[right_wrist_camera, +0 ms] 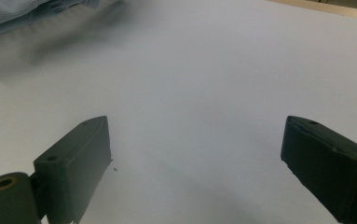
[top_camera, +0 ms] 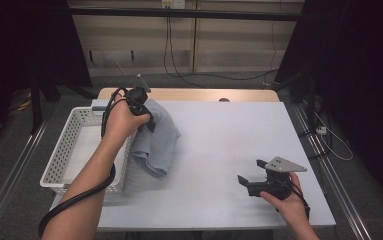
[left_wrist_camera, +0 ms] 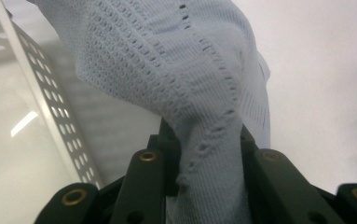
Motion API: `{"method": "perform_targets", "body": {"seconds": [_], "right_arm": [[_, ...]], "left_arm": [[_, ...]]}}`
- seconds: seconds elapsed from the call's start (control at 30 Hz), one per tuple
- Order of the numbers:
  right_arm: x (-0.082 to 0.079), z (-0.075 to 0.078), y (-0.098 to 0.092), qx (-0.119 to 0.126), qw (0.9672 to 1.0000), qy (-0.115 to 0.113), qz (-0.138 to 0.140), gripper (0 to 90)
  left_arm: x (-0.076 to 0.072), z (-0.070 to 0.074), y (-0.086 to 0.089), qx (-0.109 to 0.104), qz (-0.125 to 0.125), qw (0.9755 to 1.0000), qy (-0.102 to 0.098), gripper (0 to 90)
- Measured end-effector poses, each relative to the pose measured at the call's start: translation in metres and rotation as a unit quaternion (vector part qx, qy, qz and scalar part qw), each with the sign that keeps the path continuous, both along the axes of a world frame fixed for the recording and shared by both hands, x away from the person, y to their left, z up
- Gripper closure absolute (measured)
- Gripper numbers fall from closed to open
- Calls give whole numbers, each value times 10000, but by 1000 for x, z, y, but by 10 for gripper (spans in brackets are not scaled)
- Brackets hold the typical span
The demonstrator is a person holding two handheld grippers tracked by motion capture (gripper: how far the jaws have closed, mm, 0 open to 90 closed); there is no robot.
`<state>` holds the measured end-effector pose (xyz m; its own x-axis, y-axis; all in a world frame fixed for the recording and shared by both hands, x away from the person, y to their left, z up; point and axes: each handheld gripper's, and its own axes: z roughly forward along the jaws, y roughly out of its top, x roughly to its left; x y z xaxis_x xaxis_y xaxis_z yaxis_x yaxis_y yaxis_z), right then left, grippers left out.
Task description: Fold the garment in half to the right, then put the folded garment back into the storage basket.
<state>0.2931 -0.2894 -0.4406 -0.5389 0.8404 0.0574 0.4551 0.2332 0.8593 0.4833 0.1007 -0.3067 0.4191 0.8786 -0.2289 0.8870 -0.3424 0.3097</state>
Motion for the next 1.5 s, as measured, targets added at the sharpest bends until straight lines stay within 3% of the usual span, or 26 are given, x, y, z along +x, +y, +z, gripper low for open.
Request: {"method": "perform_targets", "body": {"seconds": [0.8, 1.5], "right_arm": [[1, 0, -2, 18, 10000, 2, -1, 75], [2, -2, 0, 11, 10000, 28, 6, 75]], "left_arm": [[18, 29, -2, 229, -104, 9995, -191, 737], [19, 48, 10, 267, -80, 9991, -308, 737]]}}
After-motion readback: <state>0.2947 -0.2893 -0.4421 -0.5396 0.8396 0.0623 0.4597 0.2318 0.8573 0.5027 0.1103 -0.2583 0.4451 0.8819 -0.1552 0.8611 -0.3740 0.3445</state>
